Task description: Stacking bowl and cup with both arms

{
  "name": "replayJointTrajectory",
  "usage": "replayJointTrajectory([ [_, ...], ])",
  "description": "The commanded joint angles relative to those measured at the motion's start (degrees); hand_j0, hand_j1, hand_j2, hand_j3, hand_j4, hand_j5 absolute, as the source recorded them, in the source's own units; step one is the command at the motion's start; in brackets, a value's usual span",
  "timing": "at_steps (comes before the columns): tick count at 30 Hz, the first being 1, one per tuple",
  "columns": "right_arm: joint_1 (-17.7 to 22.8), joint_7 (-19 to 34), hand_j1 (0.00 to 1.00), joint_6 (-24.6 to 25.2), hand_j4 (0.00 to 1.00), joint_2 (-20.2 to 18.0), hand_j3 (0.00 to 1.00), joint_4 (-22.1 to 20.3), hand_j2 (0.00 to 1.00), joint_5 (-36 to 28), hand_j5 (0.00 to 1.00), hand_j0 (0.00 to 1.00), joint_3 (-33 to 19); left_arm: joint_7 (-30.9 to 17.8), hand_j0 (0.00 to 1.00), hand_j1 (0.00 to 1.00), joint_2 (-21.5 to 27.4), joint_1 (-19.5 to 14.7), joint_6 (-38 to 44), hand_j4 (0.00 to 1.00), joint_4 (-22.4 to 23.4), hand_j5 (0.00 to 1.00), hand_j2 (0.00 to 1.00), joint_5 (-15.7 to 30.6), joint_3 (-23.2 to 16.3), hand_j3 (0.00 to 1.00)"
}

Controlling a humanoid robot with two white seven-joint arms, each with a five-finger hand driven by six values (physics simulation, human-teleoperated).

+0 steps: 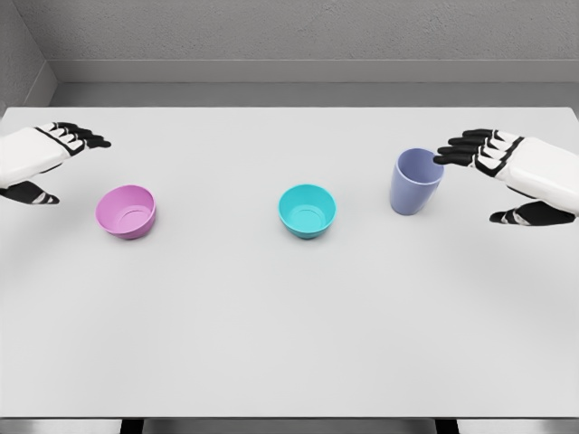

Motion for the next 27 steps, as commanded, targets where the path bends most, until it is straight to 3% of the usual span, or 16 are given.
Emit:
replayJointTrajectory([
  [1, 0.00, -0.17, 1.00, 0.05, 1.00, -0.09, 1.00, -0.18, 1.00, -0.41, 1.00, 1.00, -0.04, 0.00, 1.00, 1.00, 0.06, 0.00, 0.10, 1.00, -0.02, 1.00, 1.00, 0.30, 0.01, 1.00],
  [7, -0.18, -0.52, 1.00, 0.05, 1.00, -0.09, 1.00, -0.18, 1.00, -0.50, 1.00, 1.00, -0.40, -1.14, 1.00, 1.00, -0.73, -1.41, 0.10, 1.00, -0.02, 1.00, 1.00, -0.84, 0.10, 1.00],
  [10, -0.18, -0.52, 1.00, 0.05, 1.00, -0.17, 1.00, -0.18, 1.00, -0.50, 1.00, 1.00, -0.40, -10.72, 1.00, 1.00, -2.22, -2.81, 0.10, 1.00, -0.11, 1.00, 1.00, -1.02, -0.08, 1.00],
  [13, -0.18, -0.52, 1.00, 0.05, 1.00, -0.09, 1.00, -0.18, 1.00, -0.50, 1.00, 1.00, -0.40, -13.62, 1.00, 1.00, -2.75, -6.50, 0.10, 1.00, -2.30, 1.00, 1.00, -5.32, -0.69, 1.00],
  [16, -0.18, -0.52, 1.00, 0.05, 1.00, -0.09, 1.00, -0.09, 1.00, -0.50, 1.00, 1.00, -0.48, -13.62, 1.00, 1.00, -5.03, -9.67, 0.10, 1.00, -3.10, 1.00, 1.00, -9.02, -3.85, 1.00],
  [20, -0.18, -0.52, 1.00, 0.05, 1.00, -0.09, 1.00, -0.09, 1.00, -0.50, 1.00, 1.00, -0.48, -13.62, 1.00, 1.00, -6.88, -10.63, 0.10, 1.00, -3.01, 1.00, 1.00, -11.48, -7.55, 1.00],
  [27, -0.26, -0.52, 1.00, 0.05, 1.00, -0.09, 1.00, -0.18, 1.00, -0.50, 1.00, 1.00, -0.48, -13.71, 1.00, 1.00, -6.18, -10.46, 0.10, 1.00, -2.83, 1.00, 1.00, -13.94, -9.75, 1.00],
])
